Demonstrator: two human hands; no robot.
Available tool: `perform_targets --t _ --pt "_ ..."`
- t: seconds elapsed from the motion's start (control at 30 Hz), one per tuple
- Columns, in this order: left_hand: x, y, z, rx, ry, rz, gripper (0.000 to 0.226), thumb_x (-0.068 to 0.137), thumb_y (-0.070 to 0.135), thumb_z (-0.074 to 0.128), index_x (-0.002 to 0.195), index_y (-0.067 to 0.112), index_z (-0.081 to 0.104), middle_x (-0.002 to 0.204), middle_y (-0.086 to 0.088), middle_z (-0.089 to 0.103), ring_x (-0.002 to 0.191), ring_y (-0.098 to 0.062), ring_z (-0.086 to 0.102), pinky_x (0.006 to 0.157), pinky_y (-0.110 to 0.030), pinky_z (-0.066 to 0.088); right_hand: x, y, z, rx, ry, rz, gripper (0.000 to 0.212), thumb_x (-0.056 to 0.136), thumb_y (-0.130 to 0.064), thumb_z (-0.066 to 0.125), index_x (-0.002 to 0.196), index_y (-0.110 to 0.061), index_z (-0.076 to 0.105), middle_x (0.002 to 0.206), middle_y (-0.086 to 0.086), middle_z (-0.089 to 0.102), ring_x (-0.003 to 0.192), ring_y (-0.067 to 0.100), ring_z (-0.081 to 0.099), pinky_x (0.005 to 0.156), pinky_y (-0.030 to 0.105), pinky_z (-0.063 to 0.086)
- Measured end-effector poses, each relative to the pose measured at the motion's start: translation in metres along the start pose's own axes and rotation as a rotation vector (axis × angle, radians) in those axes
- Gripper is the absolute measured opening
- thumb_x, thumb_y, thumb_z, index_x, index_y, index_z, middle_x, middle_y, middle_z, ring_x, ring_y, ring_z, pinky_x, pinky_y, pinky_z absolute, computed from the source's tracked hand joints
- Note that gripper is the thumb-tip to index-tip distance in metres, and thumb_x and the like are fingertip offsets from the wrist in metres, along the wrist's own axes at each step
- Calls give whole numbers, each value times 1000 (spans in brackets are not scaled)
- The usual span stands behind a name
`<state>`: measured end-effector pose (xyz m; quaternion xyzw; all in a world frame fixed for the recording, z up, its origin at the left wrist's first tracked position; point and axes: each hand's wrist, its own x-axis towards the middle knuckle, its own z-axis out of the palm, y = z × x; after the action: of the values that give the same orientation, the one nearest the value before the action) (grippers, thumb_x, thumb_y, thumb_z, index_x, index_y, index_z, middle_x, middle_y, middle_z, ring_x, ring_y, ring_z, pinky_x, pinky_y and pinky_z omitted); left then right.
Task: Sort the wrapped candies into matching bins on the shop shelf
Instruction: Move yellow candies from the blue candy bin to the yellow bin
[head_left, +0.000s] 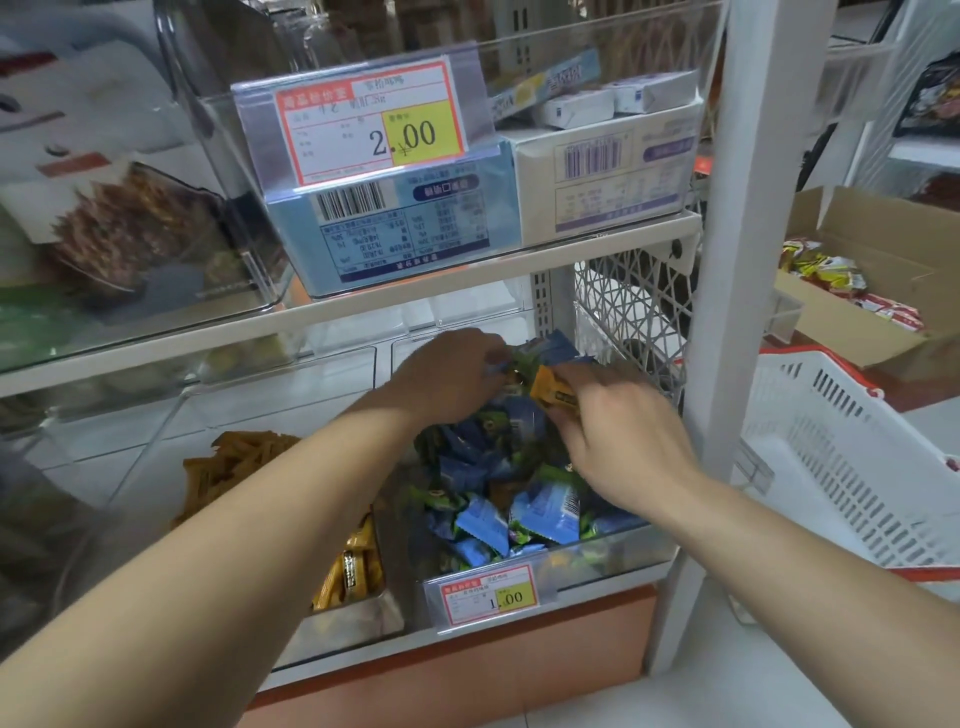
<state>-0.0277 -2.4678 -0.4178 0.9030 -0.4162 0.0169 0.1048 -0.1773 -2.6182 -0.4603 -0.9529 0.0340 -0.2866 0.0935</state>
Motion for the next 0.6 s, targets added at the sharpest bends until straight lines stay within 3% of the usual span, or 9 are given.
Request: perform_targets --t 0.07,0.13,0.2,0.27,0.33,0.4,0.47,0.6 --pt "4 9 10 -133 -119 24 28 99 32 56 125 33 64 126 7 63 111 -16 57 90 -30 41 -4 3 7 27 -89 -10 40 95 -26 59 132 -15 55 117 11 65 105 35 59 80 38 47" --pt "2 5 17 -131 -207 10 29 99 33 54 126 37 65 123 8 64 109 -15 58 89 -30 43 -8 4 13 87 -192 -19 40 96 -28 56 134 -17 52 120 11 64 105 34 61 80 37 48" --pt "-6 -4 18 -87 -242 22 26 94 35 55 116 39 69 107 16 67 99 -10 62 83 -30 47 -9 5 14 138 -231 -38 35 96 -32 55 129 -21 55 116 9 67 103 34 62 77 37 48" --pt "-15 -10 17 -71 -294 11 21 86 45 53 96 43 72 81 30 63 82 5 59 72 -21 44 -10 3 14 174 -281 -56 34 96 -36 53 128 -25 56 116 7 67 105 33 62 77 37 47" --pt "-19 -10 17 -154 -319 -52 24 83 49 51 73 35 67 65 28 60 66 5 56 65 -21 40 -12 2 13 186 -325 -68 38 97 -36 52 134 -27 54 120 6 66 108 32 62 80 36 47" --pt "-16 -7 16 -311 -273 -124 33 90 46 54 63 30 66 60 21 61 59 1 58 59 -16 42 -13 1 13 191 -341 -64 40 96 -34 51 136 -27 54 121 6 66 108 31 62 81 36 47" --pt "-7 -2 17 -344 -162 -144 29 93 38 58 69 30 73 71 17 69 66 2 63 57 -10 43 -13 0 13 193 -344 -58 38 96 -33 51 134 -26 54 119 6 66 105 31 62 81 37 49" --pt "14 9 28 -126 54 -124 16 88 28 66 95 13 67 91 0 65 86 -18 59 68 -30 44 -13 0 15 170 -345 -55 38 96 -34 49 133 -25 53 118 7 65 104 32 61 80 39 50"
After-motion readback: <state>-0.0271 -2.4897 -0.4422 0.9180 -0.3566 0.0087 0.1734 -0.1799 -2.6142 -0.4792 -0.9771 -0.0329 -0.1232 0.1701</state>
